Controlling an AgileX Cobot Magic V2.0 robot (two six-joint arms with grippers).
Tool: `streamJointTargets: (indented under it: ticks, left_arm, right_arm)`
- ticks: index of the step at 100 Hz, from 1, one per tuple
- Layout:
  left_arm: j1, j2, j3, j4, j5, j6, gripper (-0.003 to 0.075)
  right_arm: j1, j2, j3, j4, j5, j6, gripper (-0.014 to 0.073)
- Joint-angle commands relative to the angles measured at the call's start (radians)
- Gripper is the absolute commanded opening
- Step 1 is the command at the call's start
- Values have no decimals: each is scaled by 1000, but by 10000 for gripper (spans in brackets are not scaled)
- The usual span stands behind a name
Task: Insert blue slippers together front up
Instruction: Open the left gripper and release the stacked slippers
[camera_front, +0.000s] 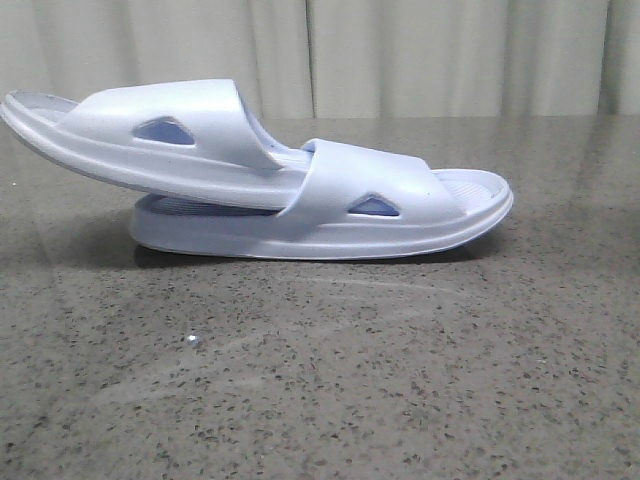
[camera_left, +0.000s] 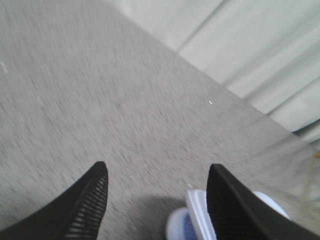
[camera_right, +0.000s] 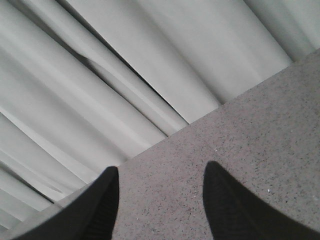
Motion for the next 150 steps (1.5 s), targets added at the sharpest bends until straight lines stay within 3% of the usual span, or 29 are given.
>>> streamJointTargets:
  ticks: [1,9,25,52,64,94,119,150]
  left_arm:
    - [21,-50,-22,-77,26,171,384]
    - [21,-76,-22,-75,-3,295,384]
    - [21,-108,-22,-36,-106,396,384]
    - [21,-170,-22,4,-176,526,384]
    - [21,-197,-22,31,-227,551,384]
    - [-44,-270,-22,56,-266,551,384]
    - [-122,-359,-21,83,-336,551,384]
    - [-124,-546,106,72,-322,548,384]
  right_arm:
    - [-6,-2,-36,-70,-87,-15,323]
    - [-9,-2,-36,-129,-87,-15,323]
    - [-12,-2,-36,-196,-76,-77,323]
    - [-14,-2,-36,-197,17,-477,323]
    - [-18,-2,-36,-197,43,-575,323]
    - [-155,-26,-36,-197,58,-579,323]
    - [-158,-146,-36,-215,88,-579,323]
    - [-158,-309,-21,-235,229,-579,323]
